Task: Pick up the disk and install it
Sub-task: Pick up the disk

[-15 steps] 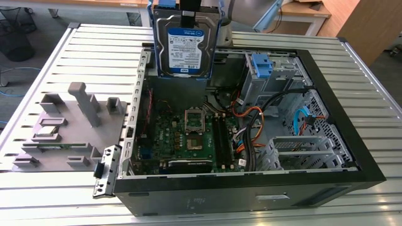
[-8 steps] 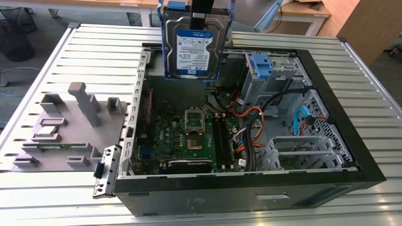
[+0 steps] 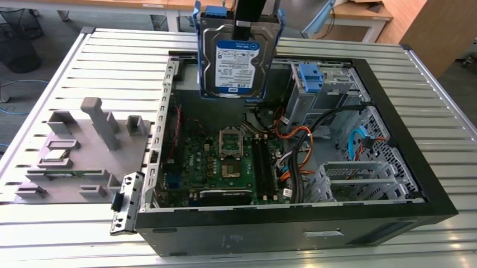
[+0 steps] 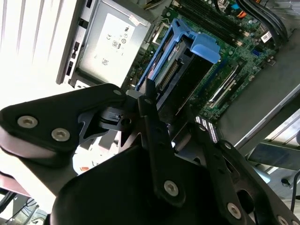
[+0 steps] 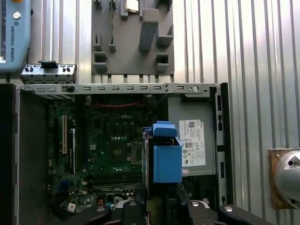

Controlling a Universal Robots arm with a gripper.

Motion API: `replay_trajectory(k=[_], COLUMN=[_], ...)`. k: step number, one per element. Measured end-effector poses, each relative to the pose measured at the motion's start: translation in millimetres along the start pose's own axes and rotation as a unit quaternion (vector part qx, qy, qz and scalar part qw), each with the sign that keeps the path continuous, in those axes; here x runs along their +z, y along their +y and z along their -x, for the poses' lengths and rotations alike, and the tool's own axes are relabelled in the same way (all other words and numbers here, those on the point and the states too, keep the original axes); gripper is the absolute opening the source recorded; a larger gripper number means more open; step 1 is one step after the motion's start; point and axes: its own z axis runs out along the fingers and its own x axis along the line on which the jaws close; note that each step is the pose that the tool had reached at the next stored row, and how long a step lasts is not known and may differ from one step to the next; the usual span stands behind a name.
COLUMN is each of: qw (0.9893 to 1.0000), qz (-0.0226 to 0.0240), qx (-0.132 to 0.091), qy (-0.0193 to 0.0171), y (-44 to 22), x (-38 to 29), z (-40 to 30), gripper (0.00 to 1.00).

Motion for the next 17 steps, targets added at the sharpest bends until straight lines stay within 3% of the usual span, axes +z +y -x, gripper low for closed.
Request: replay_trajectory(k=[17], qw=[1.0000], qz=[-0.0005], qx=[0.005], qy=[-0.0003], y=[-8.1], x=[-2.8], z=[-26.2], gripper=[0.35])
